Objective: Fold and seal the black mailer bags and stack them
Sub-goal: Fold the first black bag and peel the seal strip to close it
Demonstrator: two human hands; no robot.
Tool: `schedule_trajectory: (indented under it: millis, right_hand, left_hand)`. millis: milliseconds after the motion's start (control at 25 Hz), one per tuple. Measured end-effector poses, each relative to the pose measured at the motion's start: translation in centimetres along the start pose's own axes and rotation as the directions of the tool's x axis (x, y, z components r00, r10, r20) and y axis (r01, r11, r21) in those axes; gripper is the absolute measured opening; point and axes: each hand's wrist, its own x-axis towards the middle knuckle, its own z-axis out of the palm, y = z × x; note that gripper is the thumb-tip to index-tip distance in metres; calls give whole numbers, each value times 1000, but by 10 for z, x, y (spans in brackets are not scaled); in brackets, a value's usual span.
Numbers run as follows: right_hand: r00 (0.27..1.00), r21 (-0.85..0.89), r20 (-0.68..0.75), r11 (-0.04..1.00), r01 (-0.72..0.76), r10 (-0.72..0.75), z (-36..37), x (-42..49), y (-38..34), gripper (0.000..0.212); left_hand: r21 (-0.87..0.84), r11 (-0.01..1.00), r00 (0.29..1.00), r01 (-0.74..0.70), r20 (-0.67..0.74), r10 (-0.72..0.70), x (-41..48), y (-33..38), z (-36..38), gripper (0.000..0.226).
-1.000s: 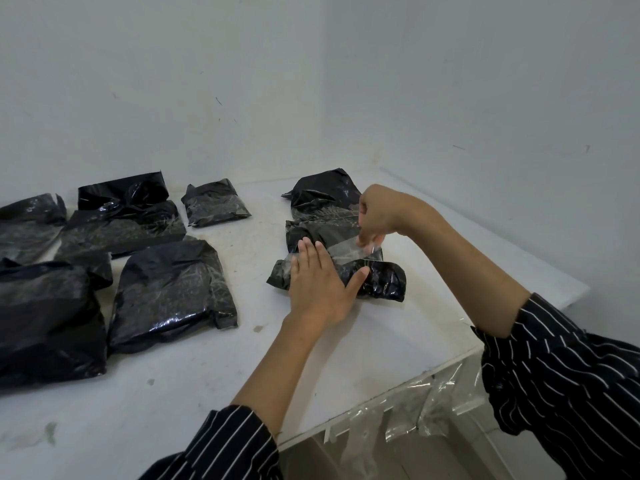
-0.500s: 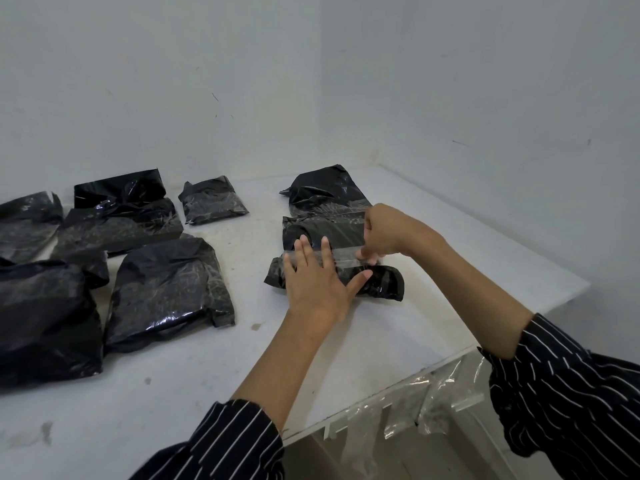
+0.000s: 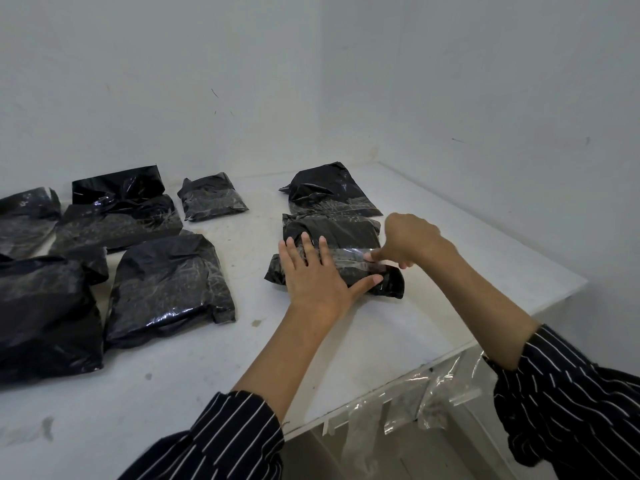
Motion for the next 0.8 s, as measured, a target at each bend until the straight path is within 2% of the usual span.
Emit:
schedule_trajectory:
  millis: [40,120,200,280,320,440,520,640,720,800]
  right_hand:
    - [1000,23,-23,1000,-14,15,1,-1,9,41]
    - [975,55,-221,998,36,-23,9,-6,21,26]
    - [907,176,-387,952,252,-168,25,-19,18,27]
    - [876,306,-361,846,436,-320,45,-33,4,34]
    - [874,284,-303,840,462,-379,57,-37,-2,38]
    - [900,93,-207,908,409,-384,83,-37,-10,49]
    - [931,93,-194,939,333,-311,86,-35,-10,50]
    - [966,73,-141,971,227,-216,84,-35,-9,56]
    - [977,64,-116,980,188,-180,80,-32,-6,64]
    - [981,193,-148,969,151,-123,69,-29,0,60]
  left_hand:
    - [-57,998,1000,-17,10,18,0,-1,1,117]
    - [-267,963,997,-48,52,64,1,-8,-1,115]
    - [-464,880,991,-104,24,130,2,-17,-6,94]
    - [-483,851,977,-205,-55,204,2,-24,-5,68]
    - [-426,872,970,-242,-81,230,3,-27,0,60]
    - [-188,950,963,-248,-155,221,4,-30,18,62]
    - [-190,961,968,-200,-193,163,2,-31,21,66]
    - [-218,974,990,-59,-138,29,-5,-33,15,75]
    - [-154,988,998,25,-57,-34,-5,-36,9,87]
    - [-119,987,993,112,-15,-114,-2,-43,4,91]
